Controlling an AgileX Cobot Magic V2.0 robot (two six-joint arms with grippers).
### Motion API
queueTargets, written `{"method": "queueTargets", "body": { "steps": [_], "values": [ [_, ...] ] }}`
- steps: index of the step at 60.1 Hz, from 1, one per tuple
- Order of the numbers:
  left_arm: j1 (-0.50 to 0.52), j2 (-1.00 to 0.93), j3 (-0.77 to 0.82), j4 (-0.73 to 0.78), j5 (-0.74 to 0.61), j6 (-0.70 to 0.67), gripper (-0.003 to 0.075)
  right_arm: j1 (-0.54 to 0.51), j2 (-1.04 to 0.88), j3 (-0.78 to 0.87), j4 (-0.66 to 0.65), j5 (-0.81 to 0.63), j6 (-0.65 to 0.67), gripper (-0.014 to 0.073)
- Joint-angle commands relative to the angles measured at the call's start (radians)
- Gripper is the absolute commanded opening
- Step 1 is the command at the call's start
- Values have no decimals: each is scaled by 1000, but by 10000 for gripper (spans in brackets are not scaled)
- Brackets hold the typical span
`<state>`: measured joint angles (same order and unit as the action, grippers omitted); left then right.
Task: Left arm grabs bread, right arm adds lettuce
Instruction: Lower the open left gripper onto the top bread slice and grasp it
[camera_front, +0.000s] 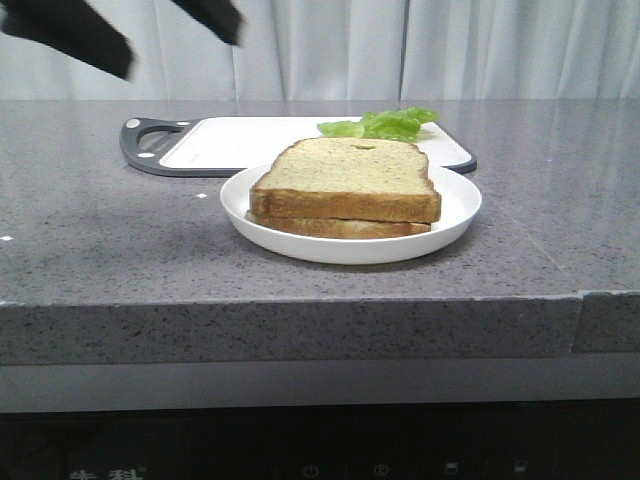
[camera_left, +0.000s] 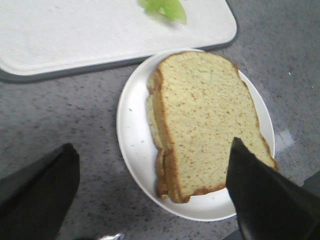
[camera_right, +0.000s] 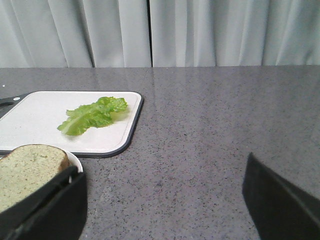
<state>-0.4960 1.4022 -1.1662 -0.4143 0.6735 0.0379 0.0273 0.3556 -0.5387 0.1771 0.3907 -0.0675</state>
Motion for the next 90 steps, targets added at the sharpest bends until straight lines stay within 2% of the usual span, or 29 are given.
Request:
{"method": "queueTargets", "body": {
  "steps": [1,9,21,51,56,72,90],
  "values": [
    [-32,59,-94,-37,-9,-7,587,-6,14,-36,-9,-75,-4,640],
    [-48,150,-151,-58,13,-1,587,-5,14,-36,-9,-75,-4,640],
    [-54,223,-173,-182,20,97,587,-5,14,-36,-9,-78,-4,640],
    [-54,307,-209,-181,20,101,571,-5,14,-36,-9,-79,-4,640],
    [-54,309,-209,-181,20,101,524,-5,14,-36,-9,-79,-4,640],
    [-52,310,-209,-181,20,101,265,-5,14,-36,-9,-79,-4,640],
    [-52,310,-209,-181,20,99,100,-5,14,-36,-9,-78,-4,640]
  ]
}}
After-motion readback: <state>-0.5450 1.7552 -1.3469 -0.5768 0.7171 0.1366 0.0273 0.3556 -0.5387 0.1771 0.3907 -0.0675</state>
